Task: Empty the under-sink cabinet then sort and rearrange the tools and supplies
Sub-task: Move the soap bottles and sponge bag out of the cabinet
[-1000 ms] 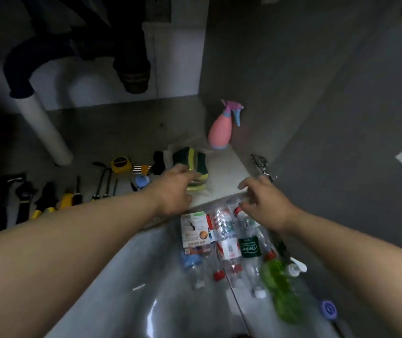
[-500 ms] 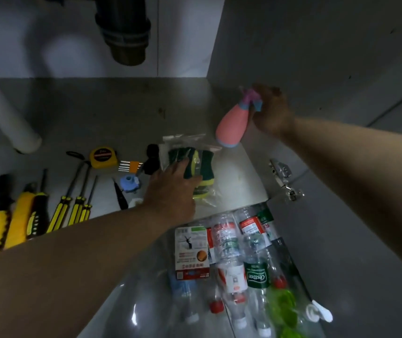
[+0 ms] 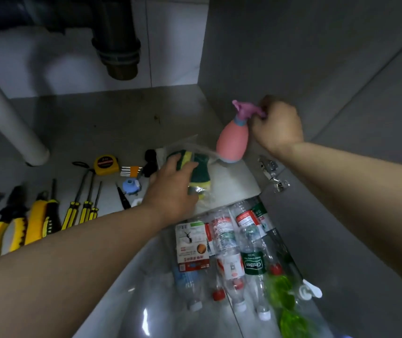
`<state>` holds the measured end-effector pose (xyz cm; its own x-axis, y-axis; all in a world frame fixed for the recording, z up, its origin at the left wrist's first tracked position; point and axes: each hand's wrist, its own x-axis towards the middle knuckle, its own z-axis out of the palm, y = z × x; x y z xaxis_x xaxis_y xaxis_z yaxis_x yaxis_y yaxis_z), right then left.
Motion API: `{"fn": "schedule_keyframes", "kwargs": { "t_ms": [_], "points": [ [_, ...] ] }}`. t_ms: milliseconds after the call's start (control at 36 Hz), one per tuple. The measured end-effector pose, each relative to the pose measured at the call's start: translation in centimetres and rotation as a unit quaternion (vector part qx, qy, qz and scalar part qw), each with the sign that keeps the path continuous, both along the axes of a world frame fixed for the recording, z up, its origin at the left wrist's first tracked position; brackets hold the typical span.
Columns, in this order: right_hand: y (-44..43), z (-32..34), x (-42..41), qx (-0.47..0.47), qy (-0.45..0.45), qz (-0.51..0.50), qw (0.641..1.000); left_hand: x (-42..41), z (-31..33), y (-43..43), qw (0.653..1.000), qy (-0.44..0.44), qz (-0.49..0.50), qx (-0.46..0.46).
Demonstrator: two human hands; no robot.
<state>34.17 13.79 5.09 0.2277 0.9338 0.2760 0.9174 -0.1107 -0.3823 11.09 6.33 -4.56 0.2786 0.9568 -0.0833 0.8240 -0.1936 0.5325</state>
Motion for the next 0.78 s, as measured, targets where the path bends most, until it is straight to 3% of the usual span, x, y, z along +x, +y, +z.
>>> {"fn": "schedule_keyframes", "kwargs": {
  "t_ms": [167,278,389,556,778],
  "points": [
    [-8.3,3.8,0.0,0.038,0.106,0.051,0.992,1.4,4.3,-2.4,0.989,-0.141,0.023,-0.038],
    [-14.3,6.8,0.0,0.017,0.223,0.072,0.972,2.9,7.4,-5.4,0.987,-0.14,-0.024,-0.072],
    [-20.8,9.4,0.1,-0.031,0.315,0.099,0.944,3.9,9.7,-10.4,0.986,-0.153,-0.04,-0.05],
    [-29.9,11.2,2.6,-0.113,0.259,0.14,0.949,5.2,12.0,-17.8,0.98,-0.117,-0.145,-0.061],
    [-39.0,6.9,5.8,-0.128,0.195,0.019,0.972,8.1,12.6,-22.1,0.968,-0.075,-0.225,-0.082]
  ]
}}
